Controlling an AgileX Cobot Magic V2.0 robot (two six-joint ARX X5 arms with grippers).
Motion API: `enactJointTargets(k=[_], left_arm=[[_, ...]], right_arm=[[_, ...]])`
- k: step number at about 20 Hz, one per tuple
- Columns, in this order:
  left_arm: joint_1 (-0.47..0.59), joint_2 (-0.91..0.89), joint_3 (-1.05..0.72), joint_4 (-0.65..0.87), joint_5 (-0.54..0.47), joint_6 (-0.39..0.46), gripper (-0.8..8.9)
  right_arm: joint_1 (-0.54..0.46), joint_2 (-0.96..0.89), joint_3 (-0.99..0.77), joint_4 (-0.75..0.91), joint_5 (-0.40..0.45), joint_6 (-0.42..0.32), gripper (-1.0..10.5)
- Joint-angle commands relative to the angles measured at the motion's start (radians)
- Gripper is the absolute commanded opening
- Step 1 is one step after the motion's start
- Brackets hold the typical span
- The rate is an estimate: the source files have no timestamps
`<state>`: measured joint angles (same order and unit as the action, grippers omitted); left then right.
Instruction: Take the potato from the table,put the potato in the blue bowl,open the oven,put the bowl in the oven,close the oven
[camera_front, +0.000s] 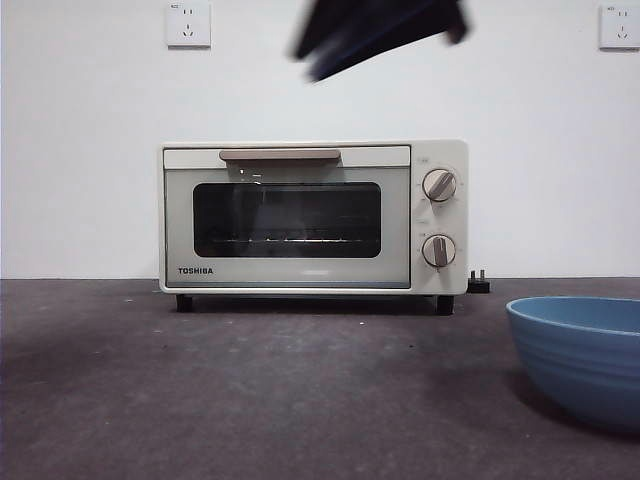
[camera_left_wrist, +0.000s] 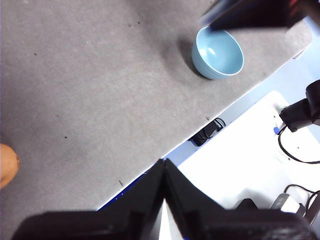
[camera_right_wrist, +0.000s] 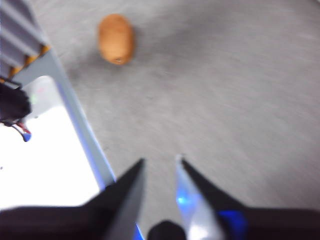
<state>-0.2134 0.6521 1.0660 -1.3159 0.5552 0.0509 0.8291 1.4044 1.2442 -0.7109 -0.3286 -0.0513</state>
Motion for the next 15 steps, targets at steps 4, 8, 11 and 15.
enactJointTargets(k=[4, 8, 11, 15], left_arm=[[-0.003, -0.010, 0.002, 0.000, 0.005, -0.044, -0.05], [-0.003, -0.011, 0.002, 0.000, -0.106, -0.043, -0.05], [-0.003, -0.011, 0.002, 0.000, -0.364, -0.043, -0.05], [-0.003, -0.009, 0.002, 0.000, -0.682, -0.043, -0.05]], right_arm=[[0.109, 0.232, 0.193, 0.013, 0.008, 0.001, 4.7], [0.154, 0.367, 0.314, 0.110, 0.023, -0.011, 6.7], [0.178, 0.447, 0.358, 0.193, 0.024, -0.028, 6.7], [0.213, 0.547, 0.375, 0.296, 0.061, -0.032, 6.7]])
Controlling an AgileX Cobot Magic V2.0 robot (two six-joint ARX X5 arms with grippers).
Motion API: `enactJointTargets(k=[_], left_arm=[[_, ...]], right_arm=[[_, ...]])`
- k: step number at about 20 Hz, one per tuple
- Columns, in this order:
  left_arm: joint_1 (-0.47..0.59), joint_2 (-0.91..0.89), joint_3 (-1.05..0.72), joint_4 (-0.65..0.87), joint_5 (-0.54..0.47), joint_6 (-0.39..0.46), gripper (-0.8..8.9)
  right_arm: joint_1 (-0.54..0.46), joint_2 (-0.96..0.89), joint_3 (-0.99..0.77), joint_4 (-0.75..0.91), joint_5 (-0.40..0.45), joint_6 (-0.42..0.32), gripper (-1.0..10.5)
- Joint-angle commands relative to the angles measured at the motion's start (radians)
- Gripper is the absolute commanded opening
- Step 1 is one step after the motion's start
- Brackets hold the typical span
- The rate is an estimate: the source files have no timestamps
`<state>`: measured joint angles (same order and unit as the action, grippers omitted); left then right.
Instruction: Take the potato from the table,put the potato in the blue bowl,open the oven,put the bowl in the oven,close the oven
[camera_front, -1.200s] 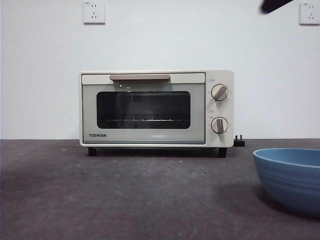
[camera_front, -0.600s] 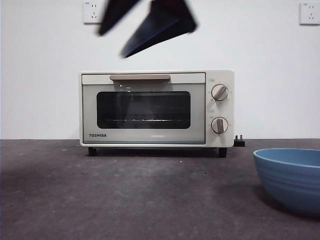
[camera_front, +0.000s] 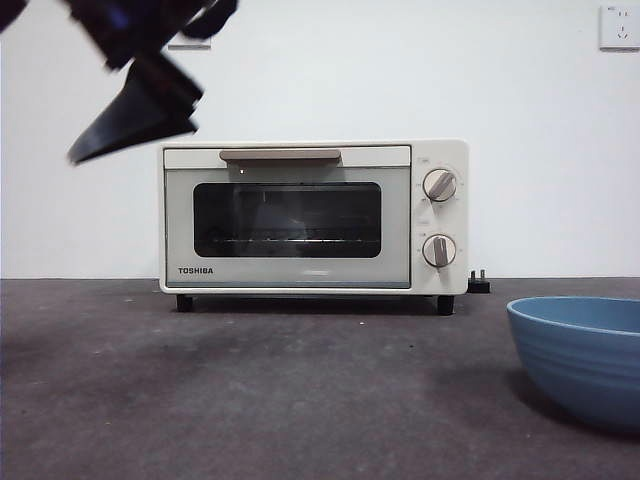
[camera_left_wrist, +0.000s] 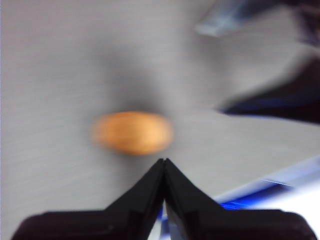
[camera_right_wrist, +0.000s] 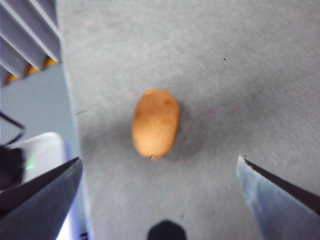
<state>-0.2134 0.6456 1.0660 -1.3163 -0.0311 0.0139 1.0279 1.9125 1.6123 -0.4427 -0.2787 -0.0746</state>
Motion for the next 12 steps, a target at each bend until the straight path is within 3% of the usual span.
enactJointTargets(k=[1, 4, 12], left_arm=[[-0.003, -0.002, 0.002, 0.000, -0.153, -0.008, -0.05], [-0.003, -0.002, 0.002, 0.001, -0.231, -0.010, -0.05], [-0.002, -0.002, 0.002, 0.000, -0.170, -0.010, -0.05]], right_arm=[[0.021, 0.059, 0.009, 0.048, 0.012, -0.010, 6.7], [0.049, 0.132, 0.022, 0.103, 0.028, -0.016, 6.7], [0.105, 0.256, 0.029, 0.306, 0.080, -0.060, 6.7]])
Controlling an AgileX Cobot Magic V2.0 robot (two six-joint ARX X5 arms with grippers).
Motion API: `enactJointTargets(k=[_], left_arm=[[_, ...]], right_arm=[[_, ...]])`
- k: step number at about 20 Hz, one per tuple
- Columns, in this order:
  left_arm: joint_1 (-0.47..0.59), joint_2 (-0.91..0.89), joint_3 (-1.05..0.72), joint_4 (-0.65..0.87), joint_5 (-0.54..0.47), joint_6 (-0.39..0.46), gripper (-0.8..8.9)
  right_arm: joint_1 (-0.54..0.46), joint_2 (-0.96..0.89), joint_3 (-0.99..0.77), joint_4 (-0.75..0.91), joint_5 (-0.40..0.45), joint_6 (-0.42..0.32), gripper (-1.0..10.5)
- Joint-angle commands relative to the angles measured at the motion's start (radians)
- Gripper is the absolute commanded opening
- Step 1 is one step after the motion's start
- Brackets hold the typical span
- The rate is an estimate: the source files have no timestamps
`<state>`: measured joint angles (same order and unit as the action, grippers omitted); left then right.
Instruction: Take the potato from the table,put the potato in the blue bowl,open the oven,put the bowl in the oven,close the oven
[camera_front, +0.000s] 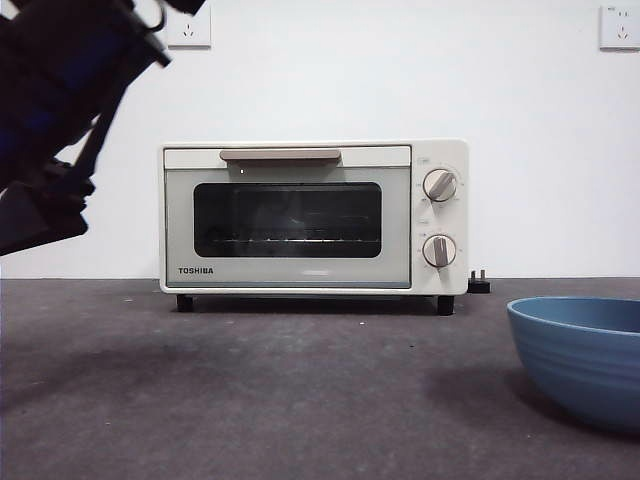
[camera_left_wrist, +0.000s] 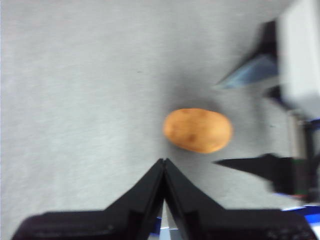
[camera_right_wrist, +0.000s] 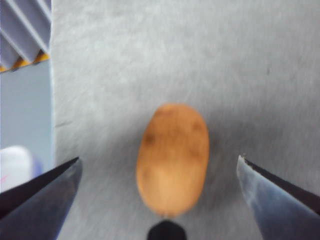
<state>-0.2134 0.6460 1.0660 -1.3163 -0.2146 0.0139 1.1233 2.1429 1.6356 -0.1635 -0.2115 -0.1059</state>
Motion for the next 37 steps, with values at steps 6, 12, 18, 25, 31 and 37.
enactJointTargets(k=[6, 12, 18, 25, 31, 37], left_arm=[[-0.002, -0.003, 0.002, -0.002, 0.192, -0.010, -0.05], [-0.002, -0.003, 0.002, -0.002, 0.241, -0.010, -0.05], [-0.002, -0.002, 0.002, -0.002, 0.256, -0.023, -0.05], [-0.002, -0.002, 0.002, -0.002, 0.301, -0.030, -0.05], [-0.002, -0.003, 0.002, -0.002, 0.301, -0.029, -0.05], [-0.002, -0.003, 0.002, -0.002, 0.305, -0.030, -0.05]], right_arm=[[0.015, 0.073, 0.006, 0.066, 0.029, -0.037, 6.7], [0.016, 0.118, 0.006, 0.128, 0.018, -0.031, 6.6], [0.016, 0.134, 0.006, 0.166, 0.018, -0.028, 6.6], [0.016, 0.198, 0.093, 0.069, 0.022, 0.002, 4.0], [0.009, 0.198, 0.156, 0.013, 0.056, 0.008, 0.3], [-0.006, 0.182, 0.203, -0.150, 0.066, -0.003, -0.1]])
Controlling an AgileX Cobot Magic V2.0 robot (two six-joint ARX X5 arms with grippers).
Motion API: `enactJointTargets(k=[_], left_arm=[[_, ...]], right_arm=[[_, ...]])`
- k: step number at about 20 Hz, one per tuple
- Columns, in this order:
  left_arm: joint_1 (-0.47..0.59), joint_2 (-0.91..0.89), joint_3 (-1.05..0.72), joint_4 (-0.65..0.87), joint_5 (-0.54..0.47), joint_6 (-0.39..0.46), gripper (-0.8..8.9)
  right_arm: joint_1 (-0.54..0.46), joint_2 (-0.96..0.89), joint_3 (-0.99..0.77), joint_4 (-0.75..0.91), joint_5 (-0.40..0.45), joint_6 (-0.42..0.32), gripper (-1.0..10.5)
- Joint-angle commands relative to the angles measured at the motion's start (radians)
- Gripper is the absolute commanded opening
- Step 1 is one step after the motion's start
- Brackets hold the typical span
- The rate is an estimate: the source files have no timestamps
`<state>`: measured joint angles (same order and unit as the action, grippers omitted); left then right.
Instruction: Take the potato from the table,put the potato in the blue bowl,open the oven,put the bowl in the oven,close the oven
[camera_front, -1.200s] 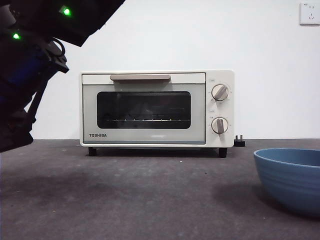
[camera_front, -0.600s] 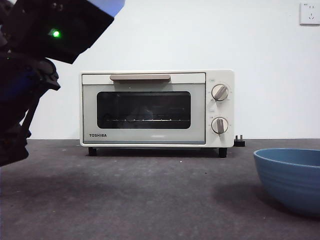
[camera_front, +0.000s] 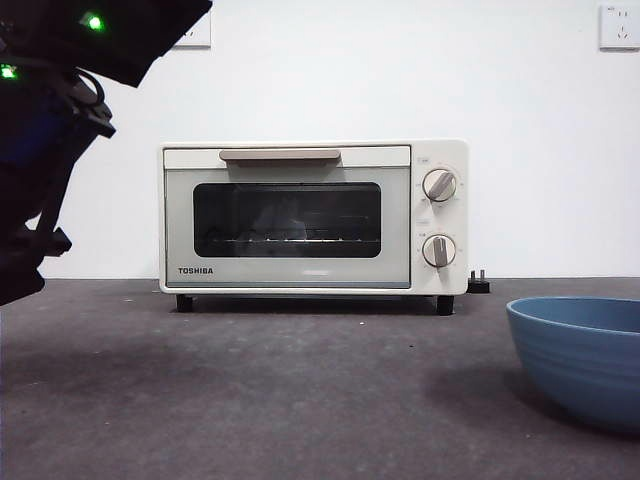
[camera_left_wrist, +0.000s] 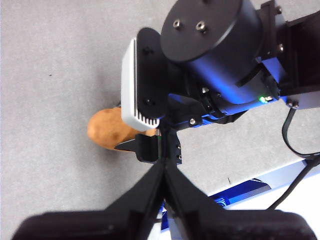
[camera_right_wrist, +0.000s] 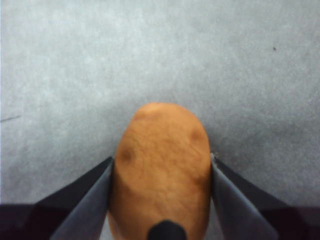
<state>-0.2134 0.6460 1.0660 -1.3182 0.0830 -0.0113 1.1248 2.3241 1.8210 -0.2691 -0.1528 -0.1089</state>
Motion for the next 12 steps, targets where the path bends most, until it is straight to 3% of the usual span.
enactJointTargets(k=[1, 5, 8, 12], left_arm=[[-0.002, -0.003, 0.002, 0.000, 0.028, -0.006, -0.05], [-0.002, -0.014, 0.004, 0.000, 0.126, -0.014, -0.05], [-0.003, -0.029, 0.006, 0.000, 0.166, -0.018, -0.05], [-0.002, -0.038, 0.011, 0.000, 0.187, -0.023, -0.05]], right_arm=[[-0.021, -0.011, 0.035, -0.098, 0.012, -0.005, -0.1], [-0.092, -0.077, 0.077, -0.254, 0.042, -0.078, -0.1], [-0.169, -0.172, 0.077, -0.348, 0.057, -0.078, -0.1], [-0.244, -0.340, 0.076, -0.542, 0.166, -0.106, -0.1]])
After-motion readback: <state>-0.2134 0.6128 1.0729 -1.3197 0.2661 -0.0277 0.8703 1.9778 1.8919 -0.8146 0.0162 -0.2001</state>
